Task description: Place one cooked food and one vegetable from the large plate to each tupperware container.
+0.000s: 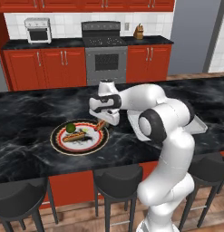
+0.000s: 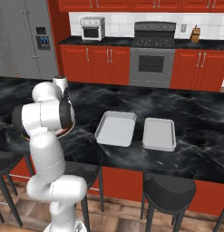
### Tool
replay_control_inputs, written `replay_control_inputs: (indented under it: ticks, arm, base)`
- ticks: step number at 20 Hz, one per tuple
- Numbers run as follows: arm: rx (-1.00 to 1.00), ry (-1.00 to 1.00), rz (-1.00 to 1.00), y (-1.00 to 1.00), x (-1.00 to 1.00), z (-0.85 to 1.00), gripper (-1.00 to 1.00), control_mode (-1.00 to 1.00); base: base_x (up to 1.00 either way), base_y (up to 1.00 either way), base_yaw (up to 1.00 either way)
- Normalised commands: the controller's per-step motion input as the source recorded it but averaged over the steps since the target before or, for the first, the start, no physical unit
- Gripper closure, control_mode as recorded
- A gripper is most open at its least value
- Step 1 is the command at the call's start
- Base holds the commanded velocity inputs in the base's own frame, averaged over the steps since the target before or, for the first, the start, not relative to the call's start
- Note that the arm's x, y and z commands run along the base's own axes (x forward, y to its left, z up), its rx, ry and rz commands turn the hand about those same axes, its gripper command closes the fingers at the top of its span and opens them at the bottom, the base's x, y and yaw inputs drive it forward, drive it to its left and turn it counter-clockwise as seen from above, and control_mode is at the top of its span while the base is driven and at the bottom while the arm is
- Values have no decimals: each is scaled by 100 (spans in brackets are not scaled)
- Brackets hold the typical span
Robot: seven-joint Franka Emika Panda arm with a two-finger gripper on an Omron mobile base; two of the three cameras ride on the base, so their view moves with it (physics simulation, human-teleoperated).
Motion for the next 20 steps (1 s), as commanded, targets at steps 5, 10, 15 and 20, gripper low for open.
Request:
replay_control_inputs:
  ticks: [5,10,15,20]
  arm:
    - [2,0,-5,-100,0,9,100,-100]
    - [0,0,-18,-100,0,0,100,-100]
    - [0,0,-18,-100,18,14,100,-100]
    - [3,0,-4,-99,27,20,100,-100]
  base:
    - [0,0,0]
    - [0,0,0]
    - [0,0,0]
    - [0,0,0]
